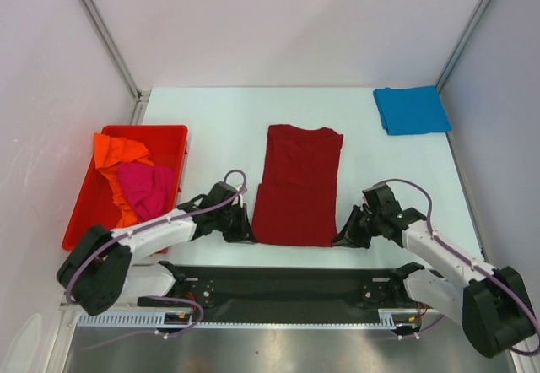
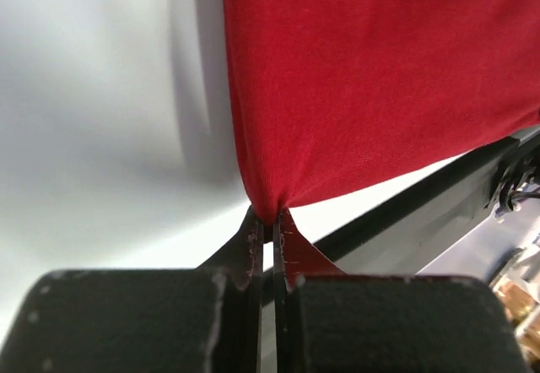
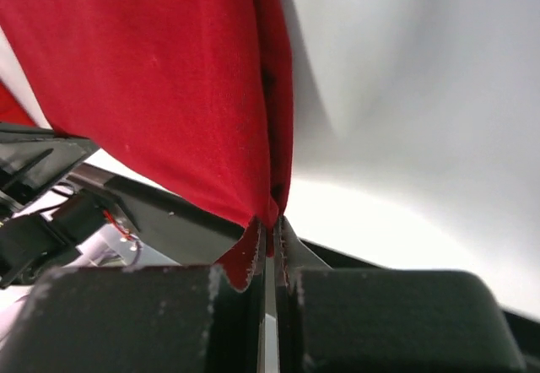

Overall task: Fold and stack the t-shirts
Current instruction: Fold the tshirt

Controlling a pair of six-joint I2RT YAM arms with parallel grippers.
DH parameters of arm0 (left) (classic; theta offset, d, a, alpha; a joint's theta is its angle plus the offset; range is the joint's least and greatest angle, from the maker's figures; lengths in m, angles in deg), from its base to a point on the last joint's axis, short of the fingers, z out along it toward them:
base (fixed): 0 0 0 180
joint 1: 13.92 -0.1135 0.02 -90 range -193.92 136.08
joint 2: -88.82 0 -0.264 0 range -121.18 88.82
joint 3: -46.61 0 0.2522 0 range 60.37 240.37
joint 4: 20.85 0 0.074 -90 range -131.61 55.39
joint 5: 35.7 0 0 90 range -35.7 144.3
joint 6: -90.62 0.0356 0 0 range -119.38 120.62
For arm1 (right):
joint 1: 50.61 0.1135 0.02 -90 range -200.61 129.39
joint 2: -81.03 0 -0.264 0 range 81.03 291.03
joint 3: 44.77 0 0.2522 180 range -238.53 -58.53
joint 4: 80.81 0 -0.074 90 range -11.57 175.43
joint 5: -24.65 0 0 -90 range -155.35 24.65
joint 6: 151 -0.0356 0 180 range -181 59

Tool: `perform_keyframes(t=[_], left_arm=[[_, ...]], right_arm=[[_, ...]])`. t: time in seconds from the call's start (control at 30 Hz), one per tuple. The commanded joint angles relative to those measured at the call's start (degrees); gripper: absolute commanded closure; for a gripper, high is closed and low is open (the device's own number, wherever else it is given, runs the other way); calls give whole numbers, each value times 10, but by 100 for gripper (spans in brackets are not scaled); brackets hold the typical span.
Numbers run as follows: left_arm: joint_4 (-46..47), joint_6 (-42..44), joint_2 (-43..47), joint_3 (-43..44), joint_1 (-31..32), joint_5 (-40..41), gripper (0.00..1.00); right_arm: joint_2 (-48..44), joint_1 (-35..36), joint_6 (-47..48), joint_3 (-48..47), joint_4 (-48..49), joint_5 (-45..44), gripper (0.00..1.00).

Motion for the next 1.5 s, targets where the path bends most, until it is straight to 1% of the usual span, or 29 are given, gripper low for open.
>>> perform_keyframes(t=[0.0,0.07,0.1,0.13,0.17,0.23,0.27,0.3,0.37,0.4,0.43,0.47,0.5,0.53,0.57,0.6,0.63,0.67,0.7,0.8,0.87,0.9,0.97,1.07,1.13,1.2,1.37,1.43,1.47], left_arm=[[-90,47,48,40,3,57,100],[-135,80,46,98,3,86,100],[-160,90,37,121,3,94,100],[-171,109,27,168,3,102,100],[-210,135,-12,248,-1,117,99],[-218,154,-44,306,-3,127,99],[-230,171,-65,335,-7,133,98],[-234,178,-101,387,-10,136,97],[-242,190,-149,438,-29,123,96],[-249,198,-199,491,-38,115,96],[-255,202,-221,519,-52,104,97],[-257,209,-242,542,-59,99,97],[-257,212,-265,587,-65,94,97],[-259,216,-302,610,-75,86,97],[-261,222,-325,634,-80,81,97],[-265,224,-344,681,-84,73,97],[-268,226,-385,706,-92,66,98],[-277,227,-403,731,-95,55,98],[-280,227,-419,778,-97,50,97],[-276,224,-479,852,-104,32,96],[-269,215,-518,884,-110,25,95],[-265,213,-529,909,-112,15,93],[-258,206,-561,942,-117,9,93],[-232,188,-583,956,-122,-9,91],[-211,179,-598,956,-124,-16,88],[-200,166,-613,955,-130,-15,87],[-151,147,-627,937,-142,-10,89],[-131,142,-629,931,-151,-9,98],[-124,143,-626,926,-154,-6,100]], right_arm=[[-38,2,-18,-35,-75,-25,100],[-33,-5,-6,-69,-105,-38,100],[-13,-10,7,-102,-119,-38,100],[-4,-15,14,-123,-123,-37,100],[41,-43,45,-192,-144,-45,100],[79,-54,67,-239,-149,-45,100],[98,-75,77,-268,-156,-43,100],[142,-85,97,-316,-159,-43,100],[188,-109,117,-370,-168,-40,100],[229,-116,133,-394,-169,-37,100],[254,-124,141,-448,-171,-30,100],[276,-134,148,-474,-178,-28,100],[298,-140,155,-504,-184,-25,100],[342,-145,168,-549,-188,-21,100],[363,-153,173,-575,-191,-16,100],[385,-156,178,-596,-193,-14,100],[421,-160,187,-637,-195,-7,100],[443,-165,191,-657,-202,-4,100],[458,-172,194,-674,-202,1,100],[516,-183,202,-738,-197,23,100],[558,-187,210,-778,-195,29,100],[573,-192,212,-790,-197,40,100],[605,-197,218,-808,-187,48,100],[634,-204,223,-835,-173,59,100],[668,-207,225,-860,-171,74,100],[694,-208,233,-886,-168,75,100],[743,-217,232,-935,-160,86,99],[765,-219,239,-963,-164,92,99],[771,-222,239,-970,-166,94,98]])
